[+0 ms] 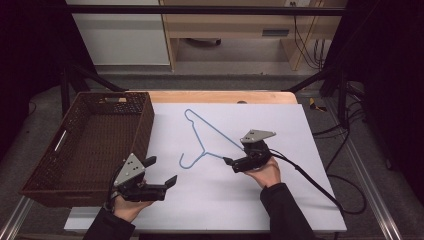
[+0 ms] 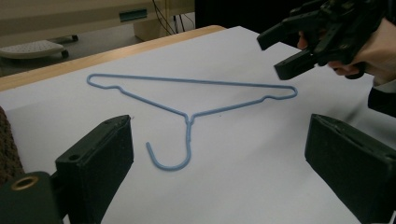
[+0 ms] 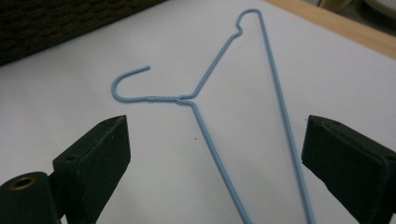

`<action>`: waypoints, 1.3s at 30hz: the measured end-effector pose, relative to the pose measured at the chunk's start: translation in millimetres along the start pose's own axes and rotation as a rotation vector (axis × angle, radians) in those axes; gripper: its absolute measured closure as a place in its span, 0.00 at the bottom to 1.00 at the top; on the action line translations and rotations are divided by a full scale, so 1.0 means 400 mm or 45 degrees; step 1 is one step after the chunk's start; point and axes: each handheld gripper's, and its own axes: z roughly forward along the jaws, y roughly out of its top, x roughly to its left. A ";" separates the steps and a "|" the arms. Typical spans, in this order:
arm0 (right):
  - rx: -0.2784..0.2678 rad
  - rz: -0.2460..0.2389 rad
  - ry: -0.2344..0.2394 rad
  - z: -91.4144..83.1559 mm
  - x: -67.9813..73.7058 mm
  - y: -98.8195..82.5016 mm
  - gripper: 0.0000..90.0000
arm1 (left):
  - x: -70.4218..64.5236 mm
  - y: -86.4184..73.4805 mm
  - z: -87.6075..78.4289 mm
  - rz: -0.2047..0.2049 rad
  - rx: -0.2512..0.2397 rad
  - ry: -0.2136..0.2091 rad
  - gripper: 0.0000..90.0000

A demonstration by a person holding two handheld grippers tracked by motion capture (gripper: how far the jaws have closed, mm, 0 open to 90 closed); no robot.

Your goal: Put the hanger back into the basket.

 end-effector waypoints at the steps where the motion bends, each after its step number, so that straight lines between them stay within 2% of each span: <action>1: 0.021 0.000 0.001 0.014 -0.003 0.001 0.11 | 0.002 0.001 -0.002 -0.001 -0.002 0.004 0.09; 3: 0.070 0.001 0.012 0.055 -0.009 0.005 0.14 | 0.006 0.002 -0.006 -0.005 -0.007 0.008 0.09; 5: 0.079 -0.005 0.016 0.067 -0.010 0.005 0.15 | 0.008 0.002 -0.007 -0.007 -0.009 0.010 0.09; 10: 0.162 -0.012 0.045 0.123 -0.014 0.004 0.24 | 0.013 0.003 -0.012 -0.007 -0.007 0.018 0.09; 13: 0.204 -0.020 0.096 0.156 -0.011 0.002 0.35 | 0.016 0.005 -0.015 -0.010 -0.011 0.024 0.09; 17: 0.271 -0.048 0.113 0.187 -0.010 -0.005 0.48 | 0.017 0.005 -0.018 -0.011 -0.014 0.027 0.09; 20: 0.309 -0.045 0.118 0.197 -0.012 -0.012 0.56 | 0.017 0.004 -0.015 -0.009 -0.011 0.028 0.09; 24: 0.332 -0.096 0.099 0.200 -0.015 -0.016 0.68 | 0.016 0.003 -0.014 -0.008 -0.008 0.028 0.10; 29: 0.358 -0.087 0.084 0.198 -0.021 -0.013 0.80 | 0.015 0.004 -0.014 -0.007 -0.008 0.029 0.10; 33: 0.366 -0.084 0.060 0.198 -0.023 -0.012 0.87 | 0.014 0.003 -0.012 -0.006 -0.006 0.028 0.10; 39: 0.380 -0.089 0.064 0.197 -0.022 -0.010 0.93 | 0.013 0.001 -0.009 -0.004 0.003 0.028 0.11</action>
